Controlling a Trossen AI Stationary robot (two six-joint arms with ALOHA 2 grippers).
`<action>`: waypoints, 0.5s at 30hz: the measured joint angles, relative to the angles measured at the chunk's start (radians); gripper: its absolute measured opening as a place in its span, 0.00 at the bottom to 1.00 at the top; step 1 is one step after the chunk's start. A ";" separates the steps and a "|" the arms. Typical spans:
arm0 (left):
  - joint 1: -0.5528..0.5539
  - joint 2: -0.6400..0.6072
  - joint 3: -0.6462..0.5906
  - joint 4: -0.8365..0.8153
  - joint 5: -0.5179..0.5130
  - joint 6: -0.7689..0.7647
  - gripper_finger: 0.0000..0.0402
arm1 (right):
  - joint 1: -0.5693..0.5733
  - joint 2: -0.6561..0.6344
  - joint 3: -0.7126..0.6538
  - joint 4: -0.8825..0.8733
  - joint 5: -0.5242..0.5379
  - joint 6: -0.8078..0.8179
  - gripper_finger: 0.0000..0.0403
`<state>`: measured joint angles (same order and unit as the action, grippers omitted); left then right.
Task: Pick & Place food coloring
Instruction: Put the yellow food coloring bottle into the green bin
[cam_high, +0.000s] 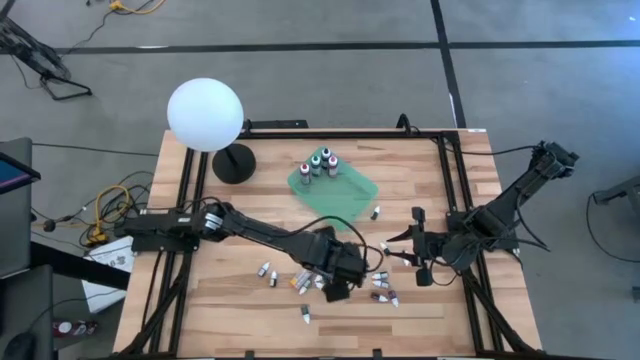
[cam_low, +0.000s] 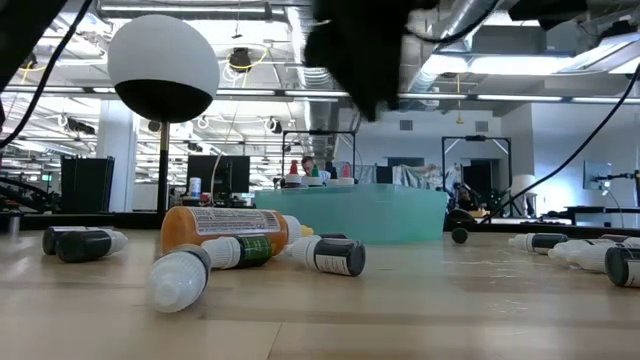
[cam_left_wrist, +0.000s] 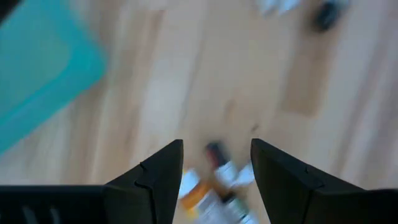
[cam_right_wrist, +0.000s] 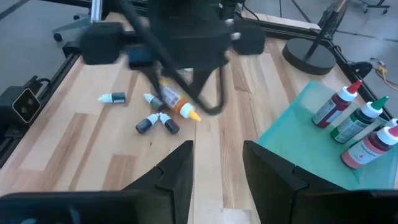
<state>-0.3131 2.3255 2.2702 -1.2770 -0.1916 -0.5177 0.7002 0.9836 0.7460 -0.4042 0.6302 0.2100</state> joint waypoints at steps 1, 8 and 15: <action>0.003 0.000 0.000 -0.034 -0.007 -0.019 0.45 | 0.000 0.000 0.000 0.000 0.000 0.000 0.33; 0.039 0.011 -0.027 -0.148 0.040 -0.076 0.45 | 0.000 0.000 0.000 0.000 0.000 0.001 0.33; 0.073 0.036 -0.033 -0.155 0.085 -0.036 0.45 | 0.000 0.000 0.000 -0.010 -0.001 0.020 0.33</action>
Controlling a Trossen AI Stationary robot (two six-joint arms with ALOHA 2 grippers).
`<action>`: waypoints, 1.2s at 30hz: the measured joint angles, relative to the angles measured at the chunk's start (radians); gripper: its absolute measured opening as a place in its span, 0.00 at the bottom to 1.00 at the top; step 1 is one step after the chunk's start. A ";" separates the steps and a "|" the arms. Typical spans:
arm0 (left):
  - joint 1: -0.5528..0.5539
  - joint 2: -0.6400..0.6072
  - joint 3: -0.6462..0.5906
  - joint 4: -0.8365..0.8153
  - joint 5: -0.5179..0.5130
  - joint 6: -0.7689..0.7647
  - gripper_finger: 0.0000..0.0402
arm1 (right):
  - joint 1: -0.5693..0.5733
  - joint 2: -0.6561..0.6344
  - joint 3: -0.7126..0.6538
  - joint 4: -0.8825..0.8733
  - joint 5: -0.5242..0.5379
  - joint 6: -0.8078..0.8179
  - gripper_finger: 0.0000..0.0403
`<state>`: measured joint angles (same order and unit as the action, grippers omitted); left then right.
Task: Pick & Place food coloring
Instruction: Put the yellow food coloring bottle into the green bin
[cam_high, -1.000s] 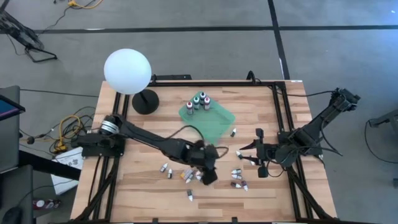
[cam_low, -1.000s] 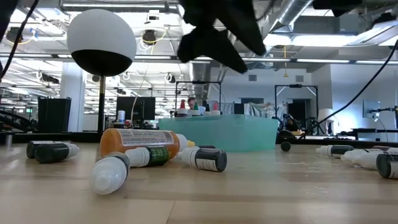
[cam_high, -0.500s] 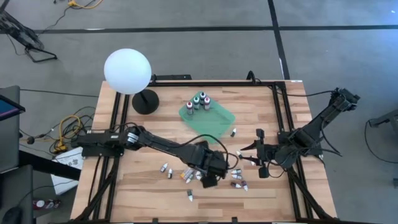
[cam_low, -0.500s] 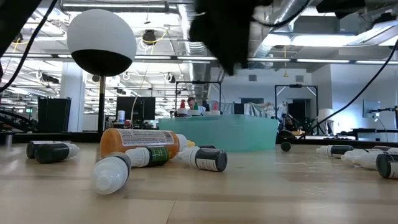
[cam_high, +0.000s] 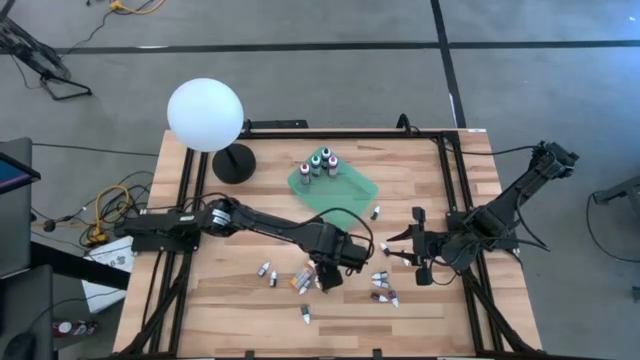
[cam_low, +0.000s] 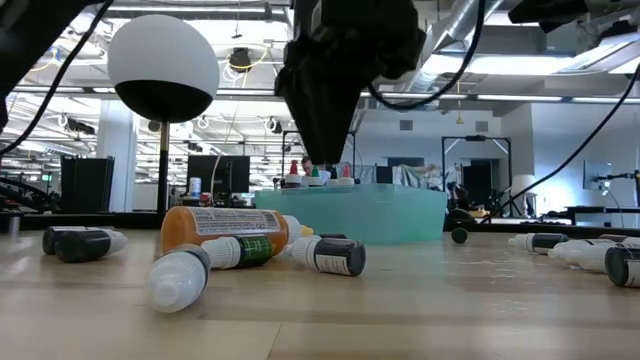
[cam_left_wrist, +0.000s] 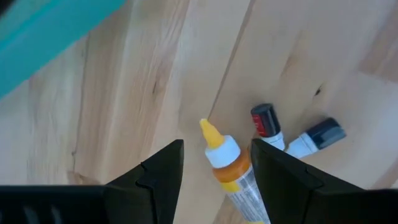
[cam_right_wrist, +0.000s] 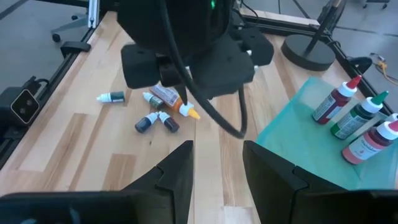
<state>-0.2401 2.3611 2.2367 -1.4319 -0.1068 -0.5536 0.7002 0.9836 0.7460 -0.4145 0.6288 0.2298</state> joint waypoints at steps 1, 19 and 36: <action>0.004 0.000 0.000 -0.001 0.003 0.003 0.45 | 0.000 0.000 0.000 0.000 0.000 0.001 0.33; -0.001 -0.012 0.000 -0.118 -0.170 -0.075 0.45 | 0.014 0.000 0.000 -0.038 -0.001 0.034 0.33; -0.147 -0.020 0.000 -0.073 -0.250 -0.210 0.45 | 0.107 0.000 0.000 -0.042 0.060 0.044 0.33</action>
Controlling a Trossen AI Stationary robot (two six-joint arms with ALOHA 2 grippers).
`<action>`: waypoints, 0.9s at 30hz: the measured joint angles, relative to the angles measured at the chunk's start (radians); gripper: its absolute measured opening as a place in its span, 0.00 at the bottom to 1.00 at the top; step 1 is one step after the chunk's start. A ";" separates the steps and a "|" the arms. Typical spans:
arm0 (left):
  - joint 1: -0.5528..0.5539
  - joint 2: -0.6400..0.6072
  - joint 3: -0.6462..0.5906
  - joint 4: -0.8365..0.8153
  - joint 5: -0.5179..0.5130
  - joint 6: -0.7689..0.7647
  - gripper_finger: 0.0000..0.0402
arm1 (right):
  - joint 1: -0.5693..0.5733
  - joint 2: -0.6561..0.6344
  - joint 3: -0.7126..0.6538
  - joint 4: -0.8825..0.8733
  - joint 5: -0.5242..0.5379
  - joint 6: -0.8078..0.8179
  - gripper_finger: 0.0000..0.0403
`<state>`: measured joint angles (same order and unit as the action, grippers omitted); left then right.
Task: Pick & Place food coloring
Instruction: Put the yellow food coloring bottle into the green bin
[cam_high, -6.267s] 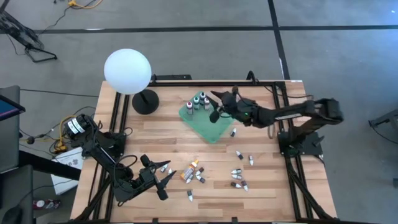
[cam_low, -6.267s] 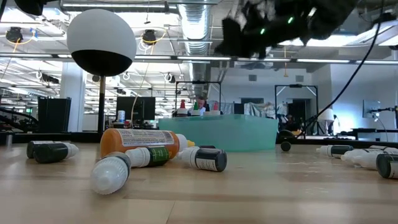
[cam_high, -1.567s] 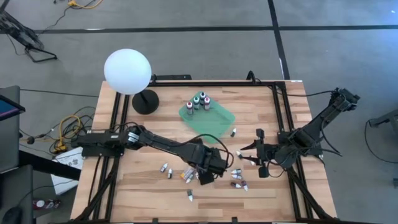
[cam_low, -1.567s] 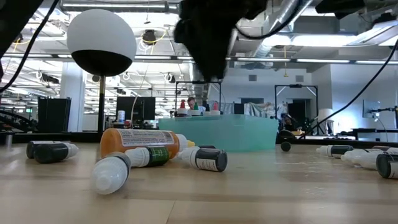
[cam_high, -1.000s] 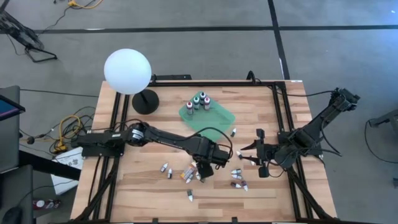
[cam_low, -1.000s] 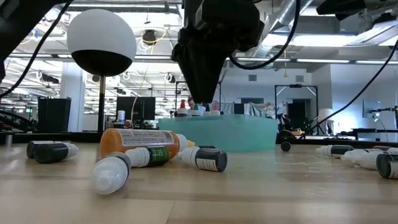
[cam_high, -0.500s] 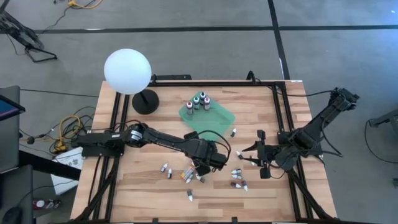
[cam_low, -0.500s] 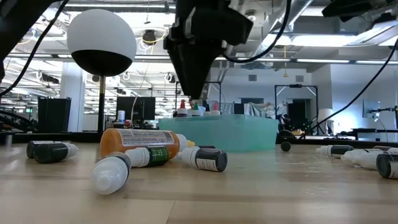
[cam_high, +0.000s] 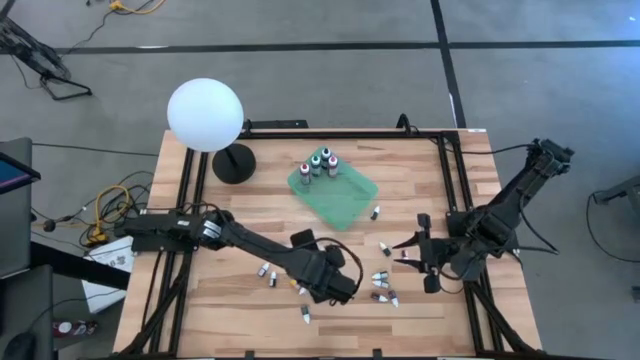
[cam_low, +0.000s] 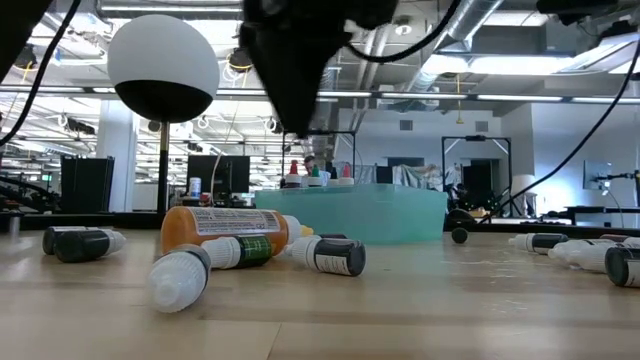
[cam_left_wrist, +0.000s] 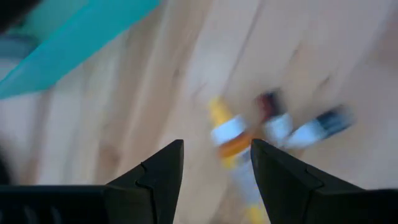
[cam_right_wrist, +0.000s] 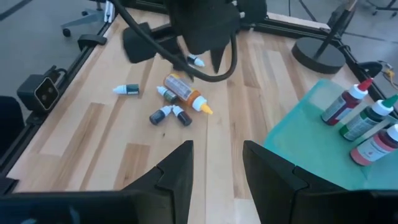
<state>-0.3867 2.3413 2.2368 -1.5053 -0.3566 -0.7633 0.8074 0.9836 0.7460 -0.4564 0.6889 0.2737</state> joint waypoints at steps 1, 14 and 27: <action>-0.006 0.000 0.000 0.044 0.000 0.001 0.45 | 0.001 0.000 0.000 0.000 0.000 0.000 0.33; -0.020 0.000 0.000 0.270 -0.093 0.191 0.45 | 0.000 0.000 0.000 0.000 0.044 0.016 0.33; -0.030 0.000 0.000 0.410 -0.099 0.226 0.45 | 0.000 0.000 0.000 -0.004 0.044 0.016 0.33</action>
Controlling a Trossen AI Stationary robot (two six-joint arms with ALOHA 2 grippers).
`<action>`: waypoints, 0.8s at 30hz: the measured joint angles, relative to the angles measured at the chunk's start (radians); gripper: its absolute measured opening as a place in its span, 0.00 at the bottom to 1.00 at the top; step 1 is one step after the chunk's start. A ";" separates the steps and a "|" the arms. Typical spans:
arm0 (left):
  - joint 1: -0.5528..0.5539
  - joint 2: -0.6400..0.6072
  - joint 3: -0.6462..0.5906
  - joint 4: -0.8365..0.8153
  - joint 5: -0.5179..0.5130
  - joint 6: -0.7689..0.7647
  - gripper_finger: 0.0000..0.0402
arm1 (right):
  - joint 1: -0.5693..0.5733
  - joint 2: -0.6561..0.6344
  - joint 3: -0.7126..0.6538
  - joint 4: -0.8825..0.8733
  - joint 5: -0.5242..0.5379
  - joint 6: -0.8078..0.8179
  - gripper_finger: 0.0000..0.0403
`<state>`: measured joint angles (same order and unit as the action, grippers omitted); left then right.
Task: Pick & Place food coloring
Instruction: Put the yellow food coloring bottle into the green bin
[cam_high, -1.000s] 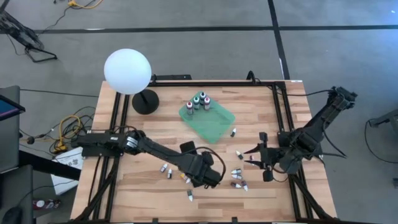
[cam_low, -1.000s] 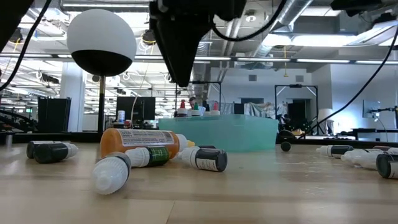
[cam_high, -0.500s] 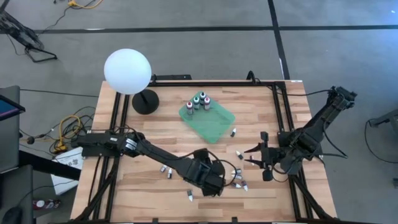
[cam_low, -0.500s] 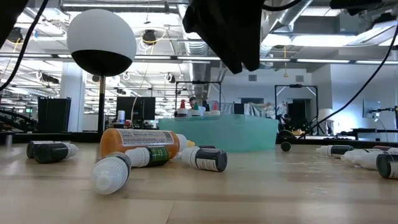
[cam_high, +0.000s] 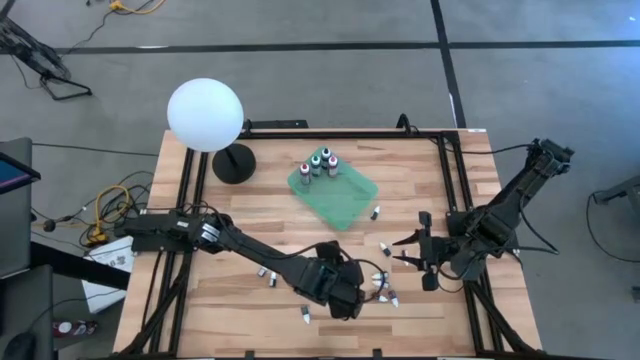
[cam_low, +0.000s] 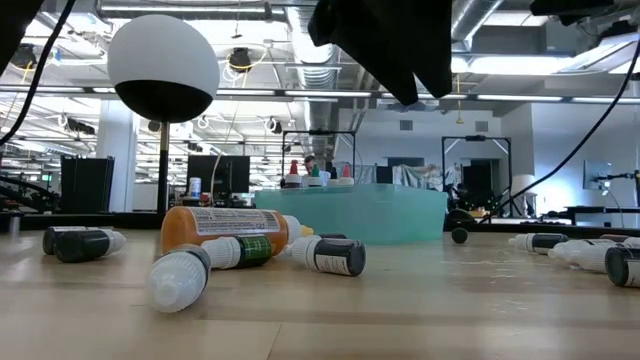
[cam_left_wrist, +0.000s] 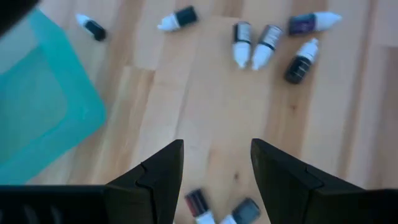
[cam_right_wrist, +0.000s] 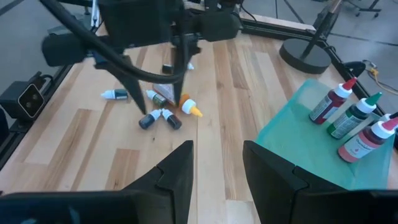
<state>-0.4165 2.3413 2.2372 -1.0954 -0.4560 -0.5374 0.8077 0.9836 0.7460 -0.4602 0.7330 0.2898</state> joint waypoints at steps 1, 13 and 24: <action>0.000 0.000 0.000 0.000 -0.011 0.000 0.45 | 0.000 0.000 0.000 0.000 0.000 0.000 0.33; -0.008 -0.003 -0.180 0.050 -0.054 -0.056 0.45 | 0.000 0.000 0.000 0.001 0.000 0.009 0.33; -0.020 -0.251 -0.365 0.034 -0.294 -0.100 0.45 | -0.007 0.000 0.000 0.019 0.000 0.009 0.33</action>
<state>-0.4362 2.0899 1.8717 -1.0612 -0.7503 -0.6377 0.8007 0.9836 0.7464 -0.4412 0.7331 0.2989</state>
